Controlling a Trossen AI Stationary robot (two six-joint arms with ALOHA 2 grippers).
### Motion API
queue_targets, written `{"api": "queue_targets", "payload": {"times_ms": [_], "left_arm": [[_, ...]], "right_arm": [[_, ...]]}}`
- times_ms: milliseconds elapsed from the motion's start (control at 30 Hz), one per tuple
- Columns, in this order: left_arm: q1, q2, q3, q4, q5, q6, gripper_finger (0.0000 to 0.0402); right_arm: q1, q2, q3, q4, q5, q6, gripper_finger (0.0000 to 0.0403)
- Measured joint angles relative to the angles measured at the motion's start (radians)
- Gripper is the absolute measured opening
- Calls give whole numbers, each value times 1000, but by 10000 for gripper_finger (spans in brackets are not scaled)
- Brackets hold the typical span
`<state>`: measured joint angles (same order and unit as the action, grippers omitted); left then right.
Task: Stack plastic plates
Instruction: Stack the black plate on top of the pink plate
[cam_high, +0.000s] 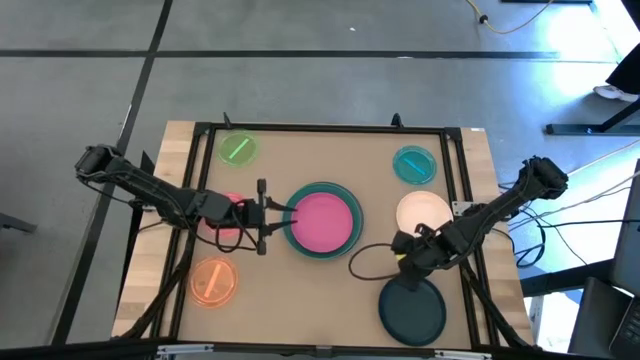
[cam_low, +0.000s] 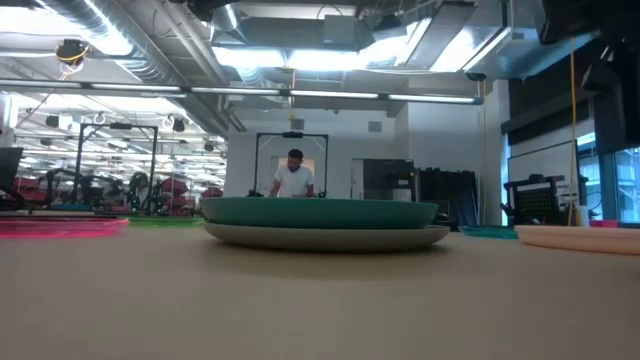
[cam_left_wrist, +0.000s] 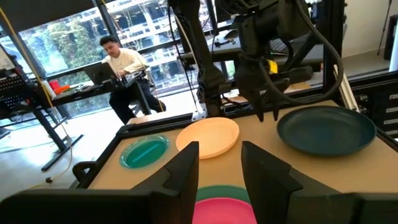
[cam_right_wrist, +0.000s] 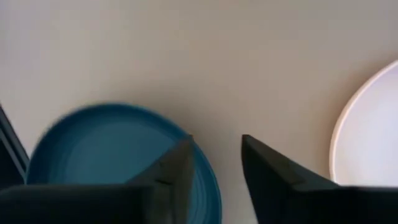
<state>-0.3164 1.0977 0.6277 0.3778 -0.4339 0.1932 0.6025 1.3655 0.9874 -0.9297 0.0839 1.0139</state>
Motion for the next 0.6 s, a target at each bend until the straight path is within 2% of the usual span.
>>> {"api": "queue_targets", "payload": {"times_ms": [100, 200, 600], "left_arm": [[0, 0, 0, 0, 0, -1, 114], [0, 0, 0, -2, 0, -5, 114], [0, 0, 0, -33, 0, -9, 114]], "right_arm": [[0, 0, 0, -3, -14, -23, 167], [0, 8, 0, -10, -25, -21, 181], [8, 126, 0, -6, -104, -119, 167]]}}
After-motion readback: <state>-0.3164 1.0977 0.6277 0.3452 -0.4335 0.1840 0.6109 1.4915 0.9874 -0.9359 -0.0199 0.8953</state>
